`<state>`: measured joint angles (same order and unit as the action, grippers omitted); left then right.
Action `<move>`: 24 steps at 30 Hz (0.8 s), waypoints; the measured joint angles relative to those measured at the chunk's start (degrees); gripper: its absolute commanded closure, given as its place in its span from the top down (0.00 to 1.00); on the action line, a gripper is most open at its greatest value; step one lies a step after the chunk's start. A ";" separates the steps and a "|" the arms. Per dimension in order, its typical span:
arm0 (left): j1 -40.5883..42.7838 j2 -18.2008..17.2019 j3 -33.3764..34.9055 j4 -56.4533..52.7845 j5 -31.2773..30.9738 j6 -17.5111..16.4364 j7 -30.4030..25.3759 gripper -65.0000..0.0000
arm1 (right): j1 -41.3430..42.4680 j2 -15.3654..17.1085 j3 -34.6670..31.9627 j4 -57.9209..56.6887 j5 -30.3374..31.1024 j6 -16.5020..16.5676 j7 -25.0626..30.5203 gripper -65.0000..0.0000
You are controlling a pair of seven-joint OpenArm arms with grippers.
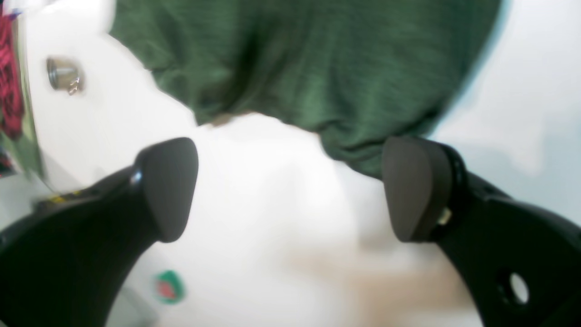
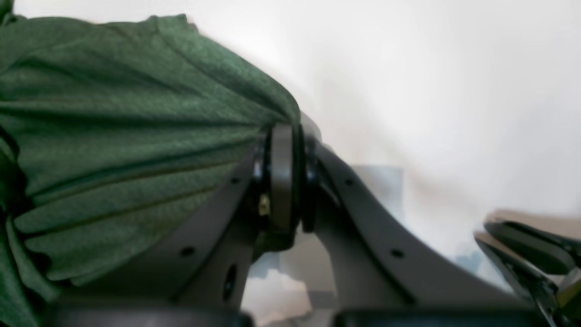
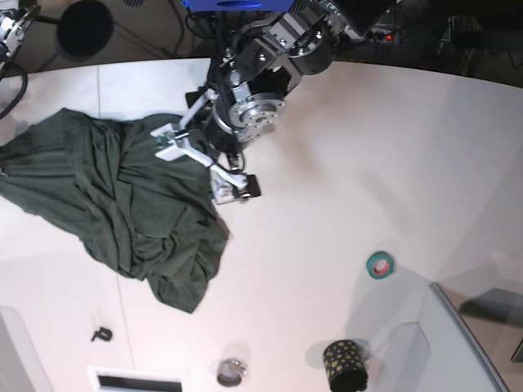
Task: Layout the t-shirt on the table in an organized manner, then fold the t-shirt properly
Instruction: 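Lift and pull the held shirt edge with the left gripper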
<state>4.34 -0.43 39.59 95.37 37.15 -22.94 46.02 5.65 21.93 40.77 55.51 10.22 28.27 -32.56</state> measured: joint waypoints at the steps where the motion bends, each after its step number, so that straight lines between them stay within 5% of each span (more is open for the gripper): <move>1: 2.03 0.07 -3.21 -0.11 -1.36 -0.26 -1.03 0.95 | -0.02 0.00 0.02 0.00 0.07 0.00 0.24 0.02; 5: 5.81 -0.55 -12.39 -2.47 -20.72 -3.74 -3.82 0.90 | -0.02 0.02 -0.02 0.00 0.04 0.00 0.15 0.02; 10: 2.86 -2.78 -23.52 -8.55 -52.37 -6.14 -4.61 0.42 | -0.02 0.09 -0.02 0.00 0.07 0.00 0.07 0.02; 12: 0.61 -4.90 -25.75 -12.72 -62.18 -5.99 -4.85 0.32 | -0.02 0.00 -0.02 0.00 0.07 0.00 0.04 0.02; 15: -1.22 -6.69 -26.25 -17.49 -69.22 -6.03 -4.70 0.38 | 0.00 0.02 -0.02 0.00 0.11 0.02 0.07 0.02; 20: -4.28 -5.70 -25.46 -24.46 -69.35 -6.69 -4.46 0.70 | -0.02 0.00 -0.02 0.00 0.07 0.00 0.02 0.02; 24: -7.50 -2.73 -25.55 -28.63 -69.37 -10.16 -4.66 0.73 | -0.02 0.00 -0.02 0.00 0.09 0.02 0.04 0.02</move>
<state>-3.16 -3.16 14.04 66.74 -32.23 -33.10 41.36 5.63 21.93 40.75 55.51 10.31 28.29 -32.51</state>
